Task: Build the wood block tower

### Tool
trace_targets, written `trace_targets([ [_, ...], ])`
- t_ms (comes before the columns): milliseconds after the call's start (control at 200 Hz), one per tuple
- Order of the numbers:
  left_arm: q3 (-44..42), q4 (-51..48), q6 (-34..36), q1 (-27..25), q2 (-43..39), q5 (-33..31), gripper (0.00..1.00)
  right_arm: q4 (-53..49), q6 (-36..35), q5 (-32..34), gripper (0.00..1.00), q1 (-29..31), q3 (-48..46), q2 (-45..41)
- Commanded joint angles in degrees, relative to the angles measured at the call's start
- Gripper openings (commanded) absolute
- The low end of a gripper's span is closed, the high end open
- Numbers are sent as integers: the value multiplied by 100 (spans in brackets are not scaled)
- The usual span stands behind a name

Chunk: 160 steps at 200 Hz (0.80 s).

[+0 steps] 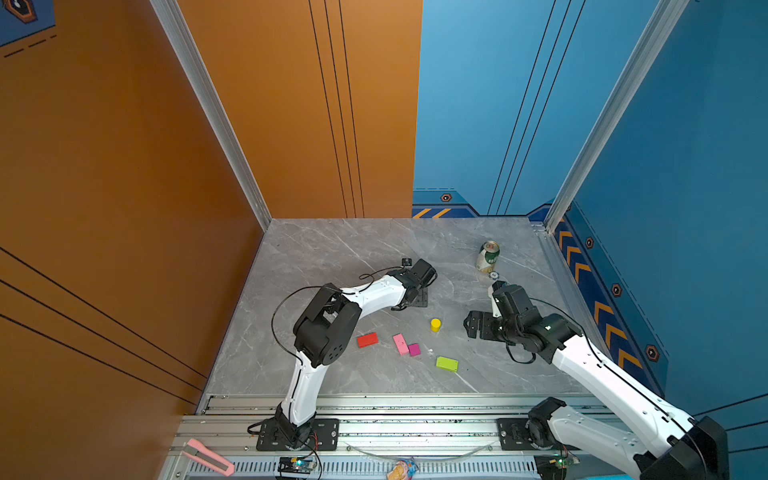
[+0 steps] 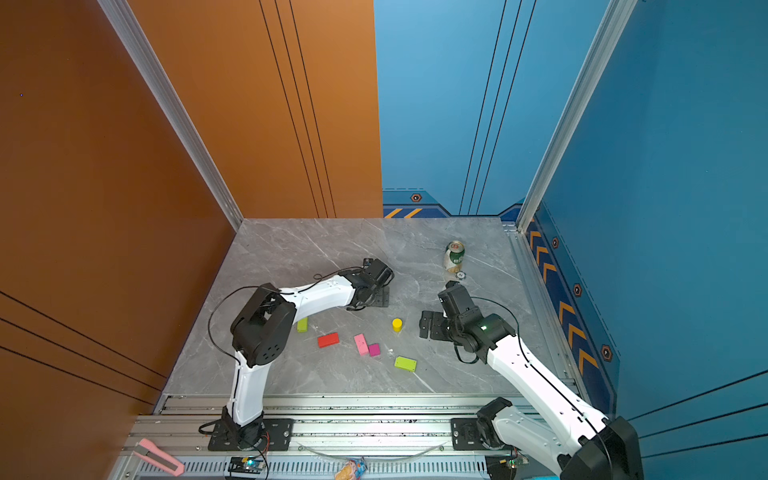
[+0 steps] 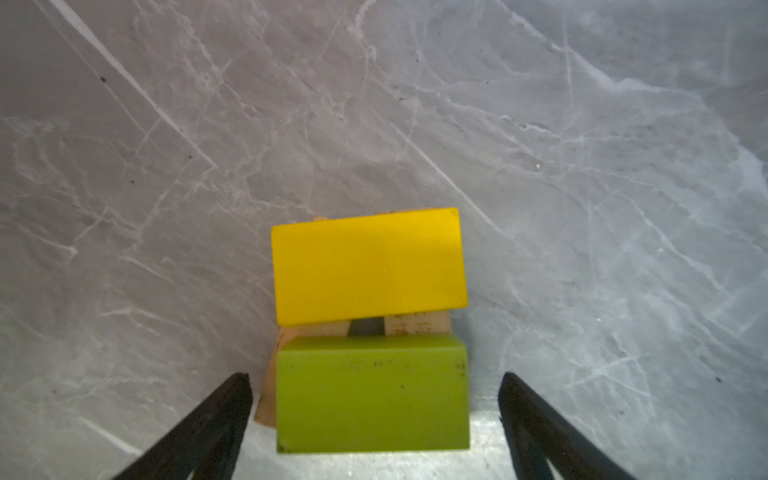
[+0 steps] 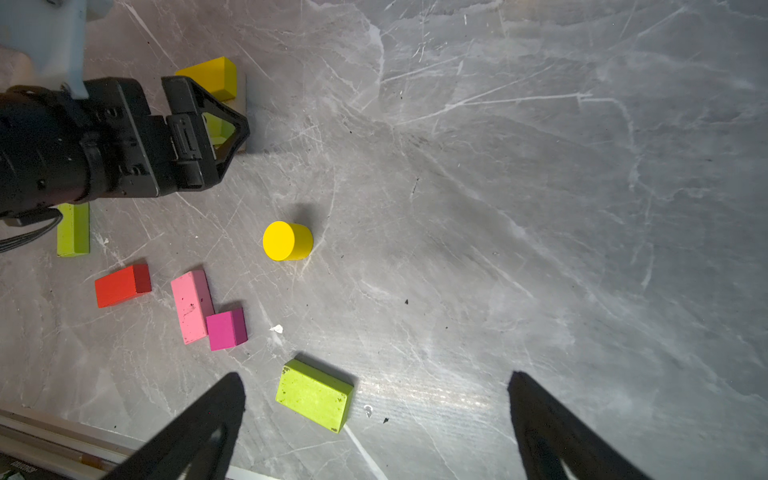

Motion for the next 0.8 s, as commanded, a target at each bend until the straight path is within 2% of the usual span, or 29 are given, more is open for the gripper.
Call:
trace_targets([
  [0,172,-127,126,-104,-263,57,95,-89,1,-57,100,-24,-46,-94],
  [245,94,-149,161,-111,-443,-48,96,-199,0,-2,100,-23,-30,-242],
  [796,49,-163,416,14,-256,-94,99,-321,0,5,100,-23,-22,-333],
])
